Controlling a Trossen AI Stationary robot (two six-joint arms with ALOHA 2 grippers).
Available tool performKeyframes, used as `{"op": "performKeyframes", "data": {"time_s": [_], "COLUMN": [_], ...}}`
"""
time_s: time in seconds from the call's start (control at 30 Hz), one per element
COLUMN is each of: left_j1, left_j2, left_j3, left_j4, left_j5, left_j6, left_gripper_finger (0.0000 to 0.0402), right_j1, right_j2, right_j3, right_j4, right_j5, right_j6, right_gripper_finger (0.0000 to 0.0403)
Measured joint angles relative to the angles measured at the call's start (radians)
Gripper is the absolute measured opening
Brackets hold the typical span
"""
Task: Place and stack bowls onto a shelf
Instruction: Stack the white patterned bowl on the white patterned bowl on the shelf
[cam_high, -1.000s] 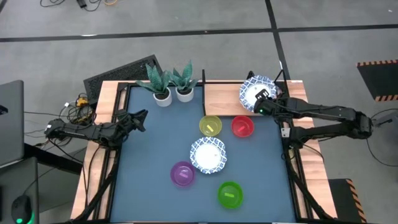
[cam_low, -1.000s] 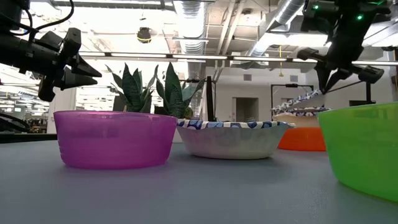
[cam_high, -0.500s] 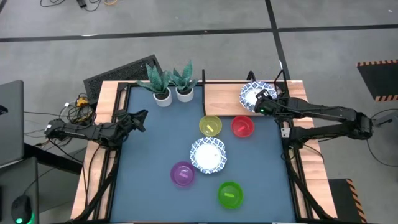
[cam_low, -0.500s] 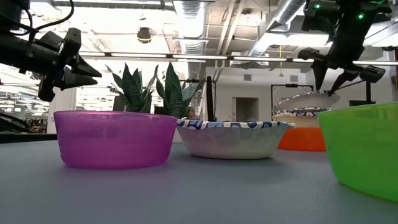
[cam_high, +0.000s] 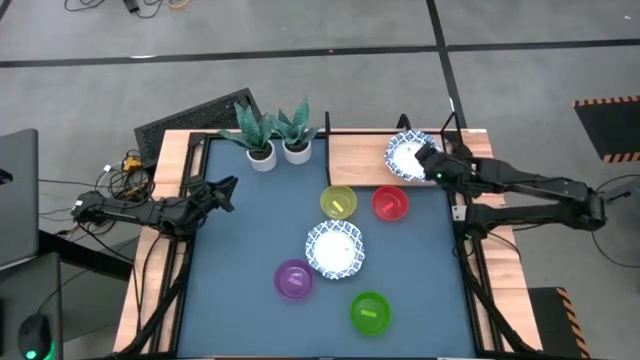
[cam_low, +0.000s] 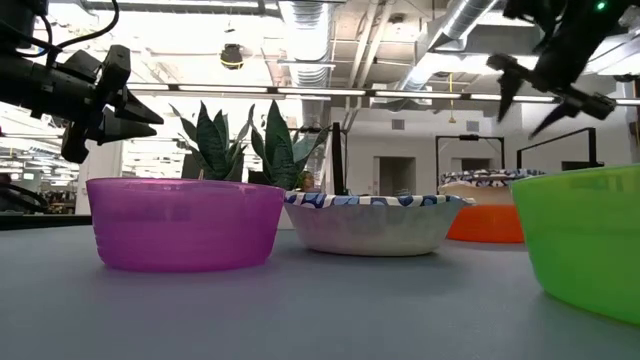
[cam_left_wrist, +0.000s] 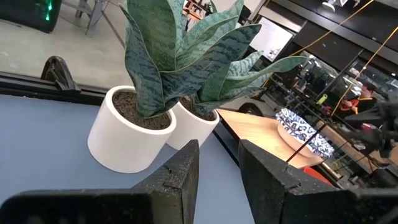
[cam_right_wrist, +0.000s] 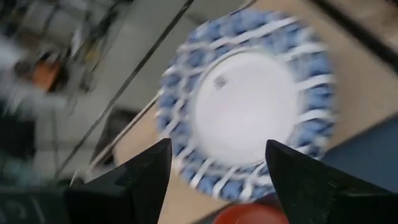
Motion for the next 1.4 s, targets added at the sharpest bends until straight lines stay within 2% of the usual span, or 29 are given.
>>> {"op": "performKeyframes", "data": {"time_s": [0.07,0.17,0.27,0.33,0.53,0.73,0.83,1.4], "left_j1": [0.0,0.0,0.0,0.0,0.0,0.0,0.0,0.0], "left_j2": [0.0,0.0,0.0,0.0,0.0,0.0,0.0,0.0], "left_j3": [0.0,0.0,0.0,0.0,0.0,0.0,0.0,0.0], "left_j4": [0.0,0.0,0.0,0.0,0.0,0.0,0.0,0.0], "left_j5": [0.0,0.0,0.0,0.0,0.001,0.002,0.003,0.01], "left_j6": [-0.002,-0.003,-0.003,-0.003,-0.003,-0.004,-0.004,-0.001], "left_gripper_finger": [0.0098,0.0098,0.0098,0.0098,0.0098,0.0098,0.0098,0.0098], "right_j1": [0.026,0.078,0.162,0.228,0.388,0.475,0.496,0.555], "right_j2": [-0.007,0.014,0.089,0.155,0.359,0.512,0.564,0.767], "right_j3": [0.0,0.0,0.0,0.0,0.0,0.0,0.0,0.0], "right_j4": [0.076,0.196,0.3,0.344,0.388,0.528,0.597,0.689], "right_j5": [-0.05,-0.204,-0.358,-0.402,-0.411,-0.414,-0.418,-0.509], "right_j6": [-0.125,-0.288,-0.336,-0.332,-0.229,-0.228,-0.239,-0.208], "right_gripper_finger": [0.0286,0.0286,0.0286,0.0286,0.0286,0.0286,0.0286,0.0285]}}
